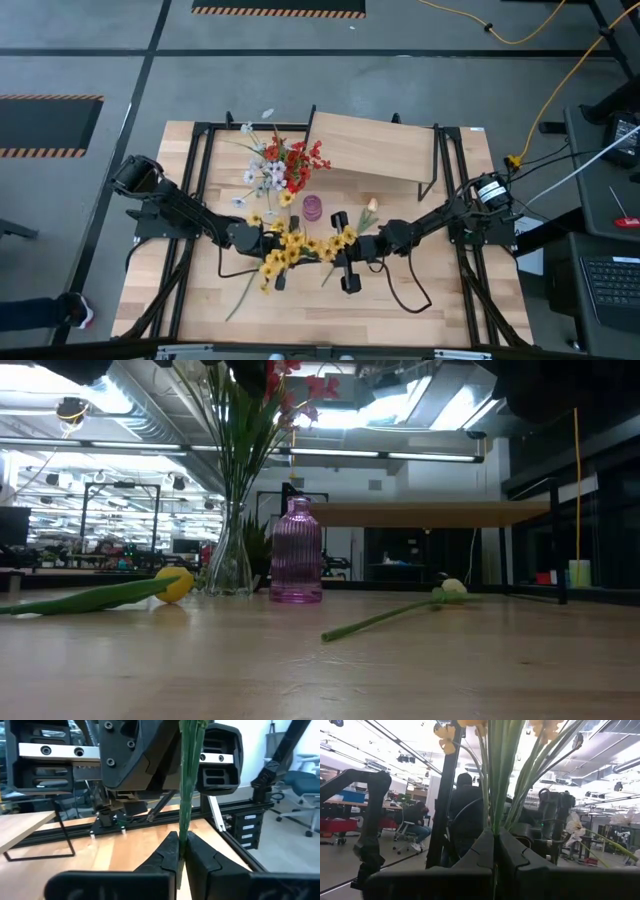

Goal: Pick and place flowers into a vace then onto a shelf
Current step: Put the yellow flowers into the violet vase

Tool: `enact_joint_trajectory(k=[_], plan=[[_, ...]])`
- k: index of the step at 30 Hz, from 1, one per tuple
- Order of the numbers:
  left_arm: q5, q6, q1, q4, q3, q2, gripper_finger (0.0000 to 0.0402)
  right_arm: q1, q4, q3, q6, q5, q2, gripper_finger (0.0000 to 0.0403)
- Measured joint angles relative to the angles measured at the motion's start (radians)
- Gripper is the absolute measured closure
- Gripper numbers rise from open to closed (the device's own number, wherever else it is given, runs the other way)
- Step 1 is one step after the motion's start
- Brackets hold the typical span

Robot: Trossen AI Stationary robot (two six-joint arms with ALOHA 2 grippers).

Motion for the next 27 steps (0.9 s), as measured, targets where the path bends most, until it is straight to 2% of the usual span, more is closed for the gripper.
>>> enact_joint_trajectory(k=[10, 27], plan=[[0.005, 0.000, -0.001, -0.006, 0.000, 0.000, 0.0393, 0.000, -0.009, 0.000, 0.001, 0.000, 0.000, 0.0356], [-0.002, -0.002, -0.002, -0.006, 0.000, 0.000, 0.0392, 0.000, -0.010, -0.001, 0.004, 0.002, 0.000, 0.0352]])
